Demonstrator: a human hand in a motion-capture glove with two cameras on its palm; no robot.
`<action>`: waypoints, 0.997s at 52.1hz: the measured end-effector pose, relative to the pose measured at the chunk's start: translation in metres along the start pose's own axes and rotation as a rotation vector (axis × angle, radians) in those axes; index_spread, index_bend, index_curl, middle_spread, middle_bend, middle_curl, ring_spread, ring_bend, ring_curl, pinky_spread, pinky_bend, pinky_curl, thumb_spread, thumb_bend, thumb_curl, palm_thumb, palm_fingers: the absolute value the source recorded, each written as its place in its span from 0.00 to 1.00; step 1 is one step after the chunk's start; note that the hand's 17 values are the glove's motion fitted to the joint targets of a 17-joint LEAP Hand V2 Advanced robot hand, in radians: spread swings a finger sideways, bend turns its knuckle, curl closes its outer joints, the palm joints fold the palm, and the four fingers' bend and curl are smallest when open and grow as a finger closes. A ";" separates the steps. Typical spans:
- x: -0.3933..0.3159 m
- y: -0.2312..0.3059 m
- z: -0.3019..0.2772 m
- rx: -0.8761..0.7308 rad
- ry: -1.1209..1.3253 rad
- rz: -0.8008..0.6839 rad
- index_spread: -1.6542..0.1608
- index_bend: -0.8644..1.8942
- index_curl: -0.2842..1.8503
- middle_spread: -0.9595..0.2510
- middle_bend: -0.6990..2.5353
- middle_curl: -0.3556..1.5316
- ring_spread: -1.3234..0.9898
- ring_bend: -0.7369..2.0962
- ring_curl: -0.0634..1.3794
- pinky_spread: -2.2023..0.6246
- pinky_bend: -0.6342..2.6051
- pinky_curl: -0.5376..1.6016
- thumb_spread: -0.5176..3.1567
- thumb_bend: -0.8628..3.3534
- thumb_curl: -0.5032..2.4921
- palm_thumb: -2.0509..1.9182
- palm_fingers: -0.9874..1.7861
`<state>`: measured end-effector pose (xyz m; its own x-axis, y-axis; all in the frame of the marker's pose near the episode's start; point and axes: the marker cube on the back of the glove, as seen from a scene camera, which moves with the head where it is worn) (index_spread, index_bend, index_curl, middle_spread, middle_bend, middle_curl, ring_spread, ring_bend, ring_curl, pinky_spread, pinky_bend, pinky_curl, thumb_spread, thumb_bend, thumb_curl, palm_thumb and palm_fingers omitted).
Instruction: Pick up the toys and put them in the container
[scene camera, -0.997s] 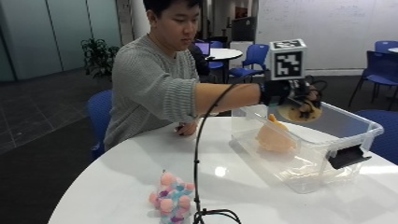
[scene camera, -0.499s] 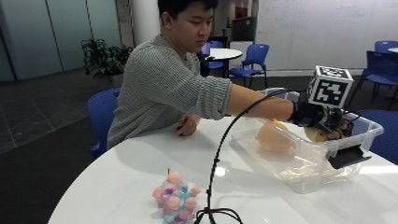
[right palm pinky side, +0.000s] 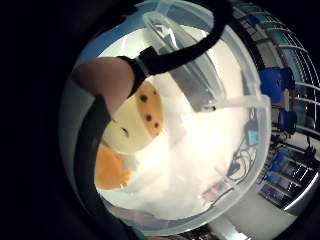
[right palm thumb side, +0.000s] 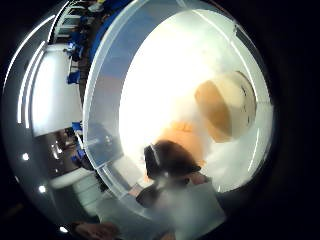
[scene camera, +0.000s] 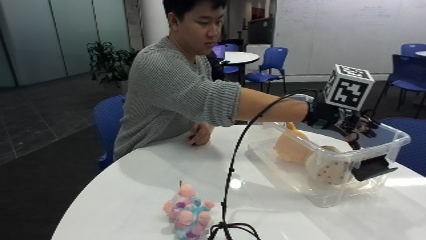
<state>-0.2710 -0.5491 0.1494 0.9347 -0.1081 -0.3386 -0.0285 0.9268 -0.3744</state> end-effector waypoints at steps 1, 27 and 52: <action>0.000 0.003 -0.002 0.005 -0.003 -0.006 0.72 0.35 0.29 0.65 0.25 0.38 0.50 0.38 0.35 0.77 0.62 0.43 0.47 0.20 0.31 0.53 0.27; 0.181 0.289 0.010 0.196 0.157 -0.040 0.71 0.37 0.28 0.66 0.26 0.32 0.51 0.37 0.33 0.78 0.58 0.41 0.49 0.20 0.28 0.52 0.31; 0.285 0.349 0.152 0.033 0.330 0.422 0.69 0.41 0.30 0.63 0.28 0.33 0.51 0.32 0.31 0.78 0.53 0.39 0.51 0.22 0.29 0.57 0.35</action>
<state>0.0397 -0.2016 0.0533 0.6830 0.1741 -0.7094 -0.3616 0.9244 -0.1212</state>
